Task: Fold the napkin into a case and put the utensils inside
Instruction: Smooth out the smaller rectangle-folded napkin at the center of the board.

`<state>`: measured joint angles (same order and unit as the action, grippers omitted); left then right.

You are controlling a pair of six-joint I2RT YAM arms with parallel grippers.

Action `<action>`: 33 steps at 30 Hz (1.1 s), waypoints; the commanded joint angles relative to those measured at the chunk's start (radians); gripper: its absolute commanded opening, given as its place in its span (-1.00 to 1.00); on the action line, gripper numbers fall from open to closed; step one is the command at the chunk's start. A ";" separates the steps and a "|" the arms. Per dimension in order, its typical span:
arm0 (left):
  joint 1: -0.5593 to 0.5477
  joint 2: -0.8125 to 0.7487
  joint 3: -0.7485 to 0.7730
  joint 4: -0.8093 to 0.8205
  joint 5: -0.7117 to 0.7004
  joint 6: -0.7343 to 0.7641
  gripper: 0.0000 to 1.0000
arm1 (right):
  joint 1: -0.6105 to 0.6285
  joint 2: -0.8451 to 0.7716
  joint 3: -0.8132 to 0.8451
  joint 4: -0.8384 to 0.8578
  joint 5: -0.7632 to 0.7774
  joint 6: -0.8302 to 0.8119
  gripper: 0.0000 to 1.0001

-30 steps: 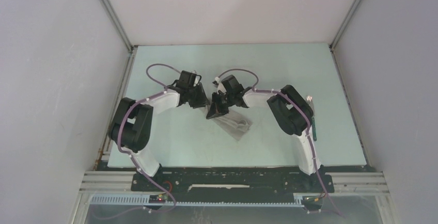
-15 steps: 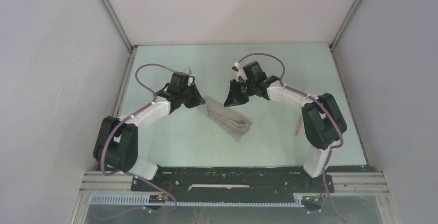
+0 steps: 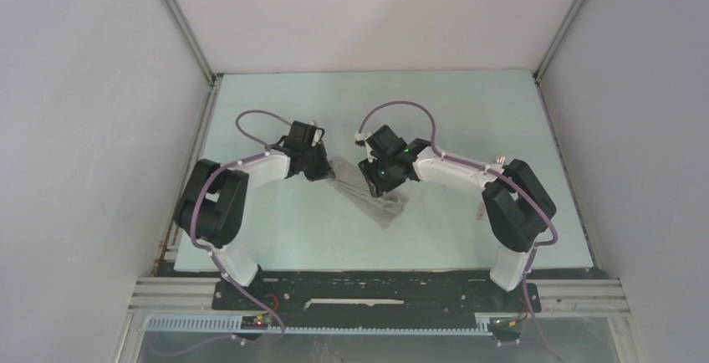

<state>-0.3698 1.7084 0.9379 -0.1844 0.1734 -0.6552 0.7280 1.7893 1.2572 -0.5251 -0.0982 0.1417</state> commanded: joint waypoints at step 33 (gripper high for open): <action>-0.048 -0.241 -0.099 -0.026 0.024 0.001 -0.38 | 0.110 0.072 0.002 0.064 0.170 -0.174 -0.39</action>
<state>-0.3748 1.5753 0.9039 -0.1978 0.1867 -0.6502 0.8284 1.8645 1.2572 -0.4870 0.0593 -0.0223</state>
